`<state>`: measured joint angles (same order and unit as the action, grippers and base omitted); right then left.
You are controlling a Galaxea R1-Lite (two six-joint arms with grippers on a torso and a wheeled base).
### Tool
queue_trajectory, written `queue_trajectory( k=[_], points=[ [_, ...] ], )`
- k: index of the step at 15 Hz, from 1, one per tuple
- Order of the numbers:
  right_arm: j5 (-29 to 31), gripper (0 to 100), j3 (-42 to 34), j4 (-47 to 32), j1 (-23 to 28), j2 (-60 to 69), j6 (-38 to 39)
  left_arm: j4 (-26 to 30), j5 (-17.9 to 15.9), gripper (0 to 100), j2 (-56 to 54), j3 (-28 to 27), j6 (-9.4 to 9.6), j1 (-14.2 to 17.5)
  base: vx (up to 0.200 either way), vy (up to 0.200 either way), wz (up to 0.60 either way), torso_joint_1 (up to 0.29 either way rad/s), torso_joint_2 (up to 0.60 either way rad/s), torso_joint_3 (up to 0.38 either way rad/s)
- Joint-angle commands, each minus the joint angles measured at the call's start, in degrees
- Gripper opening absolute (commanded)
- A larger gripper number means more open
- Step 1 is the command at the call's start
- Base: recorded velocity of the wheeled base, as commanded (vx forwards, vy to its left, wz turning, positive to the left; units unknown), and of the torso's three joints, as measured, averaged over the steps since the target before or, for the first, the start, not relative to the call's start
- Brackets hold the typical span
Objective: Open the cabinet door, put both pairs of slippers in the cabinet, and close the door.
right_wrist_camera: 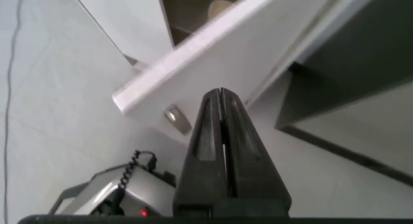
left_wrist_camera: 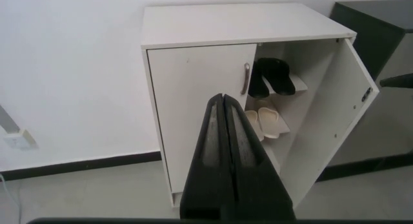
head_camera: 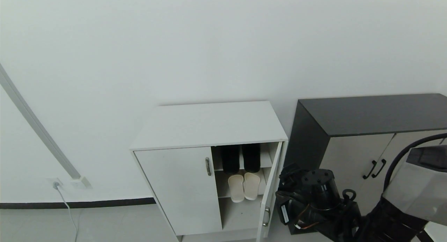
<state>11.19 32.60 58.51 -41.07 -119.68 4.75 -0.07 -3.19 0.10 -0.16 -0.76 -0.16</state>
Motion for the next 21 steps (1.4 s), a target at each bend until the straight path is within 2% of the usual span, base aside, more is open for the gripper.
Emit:
queue_trajectory(
  k=[1, 21],
  points=[
    [-0.4, 0, 1.9, 0.4, -0.1, -3.5, 0.1, 0.0, 0.0, 0, 0.0, 0.0, -0.04, 0.0, 0.0, 0.0, 0.0, 0.0, 0.0, 0.0],
    [-1.5, 0, 27.1, 0.2, 4.2, -21.3, 0.3, 0.0, -0.2, 0, 0.0, 0.0, 0.14, 0.0, 0.0, 0.0, 0.0, 0.0, 0.0, 0.0]
  ],
)
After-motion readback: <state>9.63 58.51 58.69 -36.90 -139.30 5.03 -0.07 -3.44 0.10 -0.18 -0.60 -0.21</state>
